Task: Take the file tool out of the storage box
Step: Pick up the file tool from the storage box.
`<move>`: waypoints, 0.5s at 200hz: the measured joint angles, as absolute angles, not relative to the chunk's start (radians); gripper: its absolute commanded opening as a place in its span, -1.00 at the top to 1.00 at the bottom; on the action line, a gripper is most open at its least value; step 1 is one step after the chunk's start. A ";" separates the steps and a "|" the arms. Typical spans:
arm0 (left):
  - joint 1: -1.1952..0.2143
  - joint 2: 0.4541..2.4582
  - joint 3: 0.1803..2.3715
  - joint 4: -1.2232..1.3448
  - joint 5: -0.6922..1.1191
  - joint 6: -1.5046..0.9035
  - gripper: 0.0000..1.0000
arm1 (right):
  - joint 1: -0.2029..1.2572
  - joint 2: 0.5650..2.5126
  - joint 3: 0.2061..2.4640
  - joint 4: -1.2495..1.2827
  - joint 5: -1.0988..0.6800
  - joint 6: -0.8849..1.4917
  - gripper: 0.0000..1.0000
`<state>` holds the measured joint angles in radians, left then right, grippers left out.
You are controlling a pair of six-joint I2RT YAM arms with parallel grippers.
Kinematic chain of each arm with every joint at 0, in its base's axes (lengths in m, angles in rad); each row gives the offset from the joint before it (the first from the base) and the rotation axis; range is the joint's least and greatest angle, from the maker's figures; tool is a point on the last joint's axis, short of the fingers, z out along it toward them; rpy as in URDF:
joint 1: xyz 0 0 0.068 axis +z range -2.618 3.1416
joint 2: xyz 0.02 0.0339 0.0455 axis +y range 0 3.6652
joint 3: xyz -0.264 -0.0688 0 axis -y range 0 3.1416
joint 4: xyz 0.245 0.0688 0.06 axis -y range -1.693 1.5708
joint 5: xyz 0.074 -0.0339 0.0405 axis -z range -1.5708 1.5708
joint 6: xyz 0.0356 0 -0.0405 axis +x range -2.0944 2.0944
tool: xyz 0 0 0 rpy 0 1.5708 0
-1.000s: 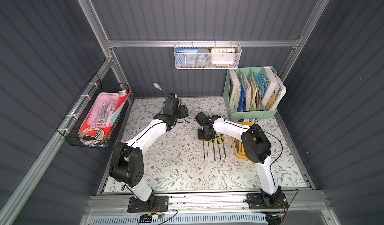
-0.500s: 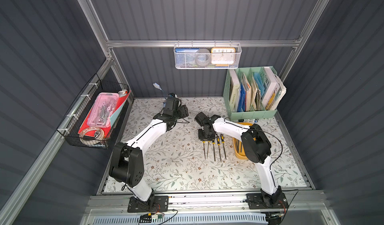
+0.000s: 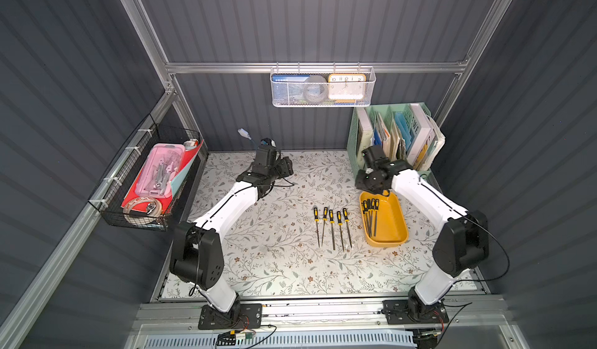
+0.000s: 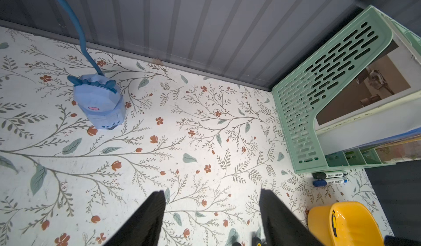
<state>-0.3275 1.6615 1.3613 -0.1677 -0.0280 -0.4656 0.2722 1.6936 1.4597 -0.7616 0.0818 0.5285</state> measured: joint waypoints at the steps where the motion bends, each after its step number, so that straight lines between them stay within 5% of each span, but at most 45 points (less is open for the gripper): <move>1: -0.327 1.662 1.361 -0.168 -0.027 -0.466 -0.42 | 0.267 1.693 1.457 -0.762 0.081 0.527 0.27; 100: -0.327 1.684 1.361 -0.164 -0.006 -0.466 -0.42 | 0.069 1.904 1.380 -0.781 0.025 0.370 0.20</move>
<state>-0.3275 1.6844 1.3613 -0.1638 -0.0055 -0.4660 0.0692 1.9041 1.3804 -0.7807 0.0250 0.3702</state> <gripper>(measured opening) 0.711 0.401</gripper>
